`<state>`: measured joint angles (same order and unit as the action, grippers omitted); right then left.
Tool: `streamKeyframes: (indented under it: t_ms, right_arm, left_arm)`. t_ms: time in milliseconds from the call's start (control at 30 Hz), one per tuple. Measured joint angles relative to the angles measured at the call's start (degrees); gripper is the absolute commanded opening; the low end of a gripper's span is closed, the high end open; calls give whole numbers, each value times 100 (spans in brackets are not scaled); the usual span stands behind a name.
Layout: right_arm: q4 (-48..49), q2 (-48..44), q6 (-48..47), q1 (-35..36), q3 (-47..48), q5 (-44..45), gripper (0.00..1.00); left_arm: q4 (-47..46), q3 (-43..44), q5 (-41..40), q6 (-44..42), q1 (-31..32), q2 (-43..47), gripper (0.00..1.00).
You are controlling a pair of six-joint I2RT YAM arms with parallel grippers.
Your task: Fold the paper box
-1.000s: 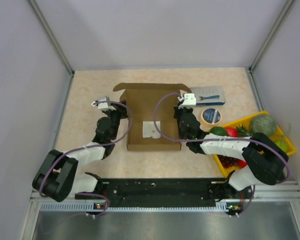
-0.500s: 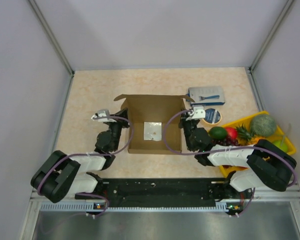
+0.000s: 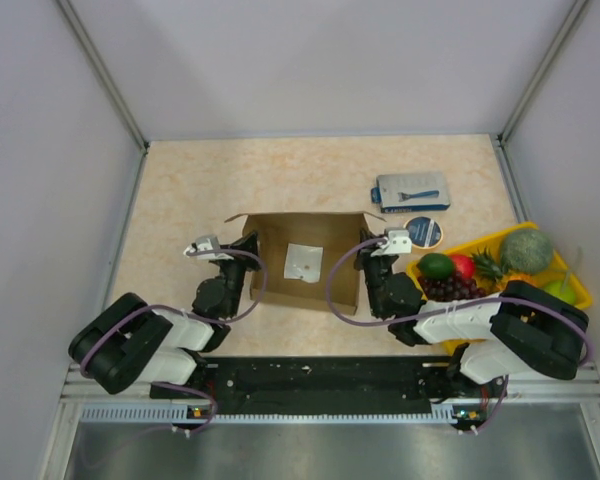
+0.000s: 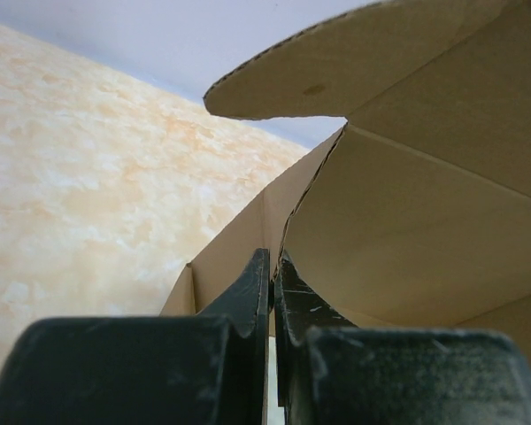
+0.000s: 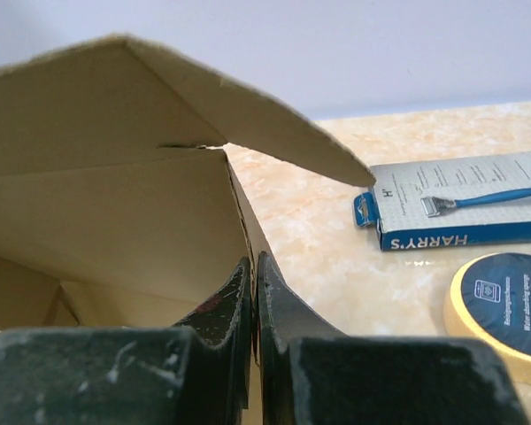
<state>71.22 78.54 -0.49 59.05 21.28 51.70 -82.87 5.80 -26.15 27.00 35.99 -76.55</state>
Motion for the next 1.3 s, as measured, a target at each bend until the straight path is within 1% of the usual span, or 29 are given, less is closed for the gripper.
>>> streamKeyframes:
  t_ms: [100,200,367,467,733,833,867,900,933,967,1033,1067,1133,1233,1300]
  right_arm:
    - [-55,0,103,136,9,275,0]
    - [-490,-15,413,214,236,649,0]
    - [-1974,-37,1263,243,909,1261,0]
    - [-2509,-9,1543,249,1058,1351,0]
    - [-2999,20,1770,280,1054,1311,0]
    - [-2736,11,1652,284,815,1211,14]
    - [-2754,-22,1635,289,697,1097,32]
    - [-2859,-87,1606,302,586,949,45]
    - [-3025,-179,1650,321,514,813,54]
    - [-3414,-369,1639,363,463,599,63]
    - [-4179,-800,1779,474,461,232,76]
    - [-4645,-1102,1899,549,472,9,79]
    - [-5829,-1886,2186,691,542,-470,79]
    - [-7521,-2962,2645,839,892,-1252,77]
    - [-8288,-3591,2887,883,1139,-1797,77]
  left_arm:
    - [-103,-63,-22,35,48,-20,0]
    - [-114,-83,-55,39,74,-4,0]
    - [-50,-116,-63,31,94,107,0]
    - [151,-129,-74,0,103,251,0]
    - [909,-144,-44,-127,136,627,0]
    - [1056,-144,-24,-146,146,680,0]
    - [1084,-144,-26,-149,153,678,0]
    - [1115,-146,-28,-151,160,673,0]
    - [1128,-149,-28,-151,160,660,0]
    - [1134,-151,-28,-151,160,654,0]
    - [1143,-153,-28,-155,164,651,0]
    - [1143,-153,-28,-153,164,645,0]
    - [1128,-155,-31,-155,164,588,0]
    - [1045,-155,-26,-157,177,455,0]
    - [992,-157,-33,-160,190,407,0]
